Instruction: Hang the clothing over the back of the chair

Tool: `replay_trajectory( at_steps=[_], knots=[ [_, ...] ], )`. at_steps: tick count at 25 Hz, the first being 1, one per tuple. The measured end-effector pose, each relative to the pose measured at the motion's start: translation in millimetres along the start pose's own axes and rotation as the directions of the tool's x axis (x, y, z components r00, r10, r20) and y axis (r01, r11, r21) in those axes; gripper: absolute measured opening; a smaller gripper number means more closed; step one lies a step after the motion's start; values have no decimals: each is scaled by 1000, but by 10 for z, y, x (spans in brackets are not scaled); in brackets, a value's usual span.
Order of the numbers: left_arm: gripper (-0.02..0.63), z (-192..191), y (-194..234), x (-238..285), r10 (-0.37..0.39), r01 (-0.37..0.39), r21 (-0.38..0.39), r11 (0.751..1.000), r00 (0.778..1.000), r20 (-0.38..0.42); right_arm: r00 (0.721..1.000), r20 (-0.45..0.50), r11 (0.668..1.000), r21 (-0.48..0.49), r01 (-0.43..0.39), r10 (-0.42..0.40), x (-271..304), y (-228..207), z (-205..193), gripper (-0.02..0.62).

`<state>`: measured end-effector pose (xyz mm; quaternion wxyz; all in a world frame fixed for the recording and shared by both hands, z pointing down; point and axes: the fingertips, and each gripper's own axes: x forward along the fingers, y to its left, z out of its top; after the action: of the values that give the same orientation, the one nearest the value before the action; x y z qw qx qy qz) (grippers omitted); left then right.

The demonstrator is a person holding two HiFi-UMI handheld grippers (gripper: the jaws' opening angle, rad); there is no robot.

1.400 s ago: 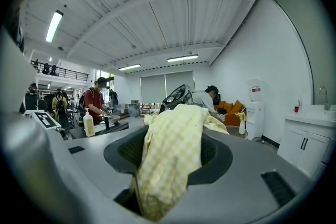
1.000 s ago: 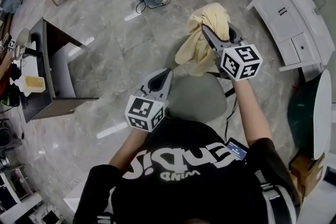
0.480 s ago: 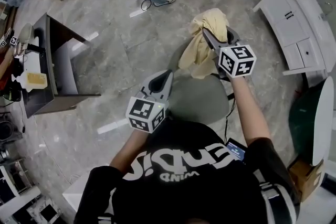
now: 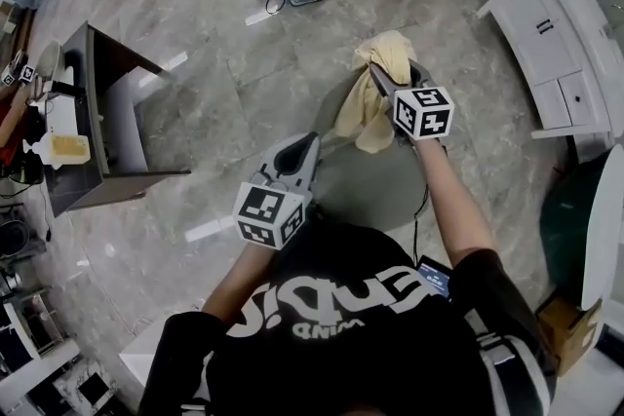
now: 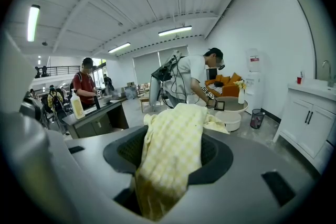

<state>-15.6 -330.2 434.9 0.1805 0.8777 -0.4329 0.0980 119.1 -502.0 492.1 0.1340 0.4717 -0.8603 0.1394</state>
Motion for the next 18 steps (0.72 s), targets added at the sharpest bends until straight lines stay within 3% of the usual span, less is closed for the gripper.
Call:
replay_trajectory(
  at_steps=[12, 18],
  knots=[
    [14, -87, 137, -25, 47, -47, -11, 999, 998, -35, 984, -177, 998, 45, 39, -31, 464, -176, -764, 210],
    [14, -99, 170, -15, 63, -64, -16, 998, 997, -40, 977, -209, 997, 51, 62, -50, 574, -256, -923, 218]
  ],
)
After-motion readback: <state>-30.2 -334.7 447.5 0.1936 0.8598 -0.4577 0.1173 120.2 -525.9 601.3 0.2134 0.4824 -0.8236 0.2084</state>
